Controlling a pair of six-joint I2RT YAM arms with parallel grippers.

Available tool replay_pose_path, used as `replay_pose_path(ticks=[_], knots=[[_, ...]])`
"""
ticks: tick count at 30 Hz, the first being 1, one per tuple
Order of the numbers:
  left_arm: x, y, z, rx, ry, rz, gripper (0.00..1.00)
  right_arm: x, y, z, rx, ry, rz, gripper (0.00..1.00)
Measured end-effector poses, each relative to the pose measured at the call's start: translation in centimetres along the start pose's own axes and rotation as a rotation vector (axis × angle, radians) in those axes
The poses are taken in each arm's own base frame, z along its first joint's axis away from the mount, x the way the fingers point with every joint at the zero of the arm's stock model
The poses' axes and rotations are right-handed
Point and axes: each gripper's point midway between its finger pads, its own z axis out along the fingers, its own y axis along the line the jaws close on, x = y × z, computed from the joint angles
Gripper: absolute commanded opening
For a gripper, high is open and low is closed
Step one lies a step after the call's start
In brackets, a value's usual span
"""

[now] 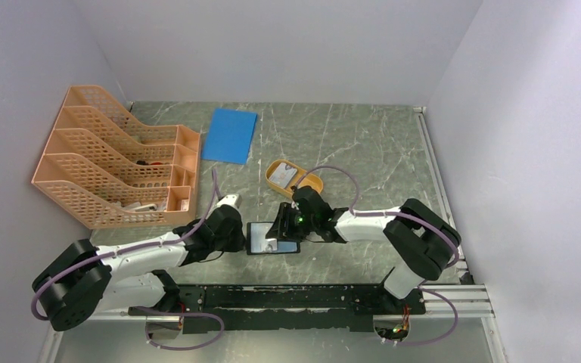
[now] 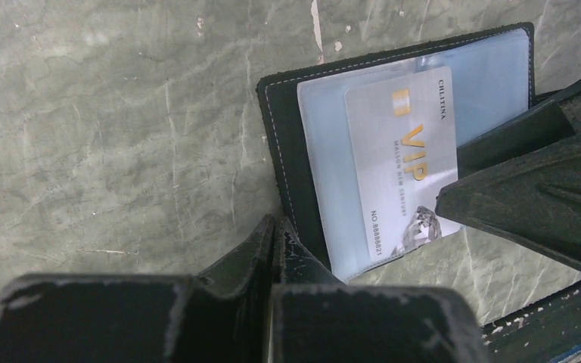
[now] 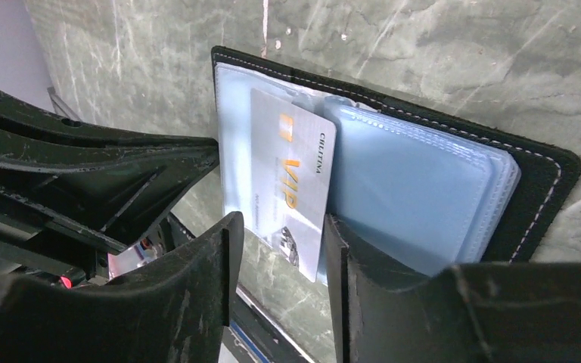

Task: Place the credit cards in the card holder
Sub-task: Insert the credit card into the card holder.

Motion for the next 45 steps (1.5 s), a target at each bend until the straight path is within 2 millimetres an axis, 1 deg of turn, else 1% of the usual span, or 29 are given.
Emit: replay_pose_path(ticks=[12, 24, 32, 41, 45], knots=[[0.3, -0.1, -0.2, 0.017, 0.004, -0.013, 0.05, 0.3, 0.4, -0.1, 0.036, 0.022, -0.046, 0.48], [0.5, -0.2, -0.3, 0.034, 0.007, -0.014, 0.05, 1.0, 1.4, 1.1, 0.044, 0.057, -0.09, 0.47], [0.5, -0.3, -0.3, 0.036, 0.008, -0.015, 0.05, 1.1, 1.8, 1.6, 0.082, 0.057, -0.142, 0.48], [0.5, -0.3, -0.4, 0.039, 0.003, -0.015, 0.05, 1.0, 1.4, 1.4, 0.131, 0.043, -0.181, 0.5], [0.5, 0.0, -0.6, 0.028, 0.006, -0.014, 0.05, 0.5, 1.4, 0.7, 0.155, 0.02, -0.195, 0.55]])
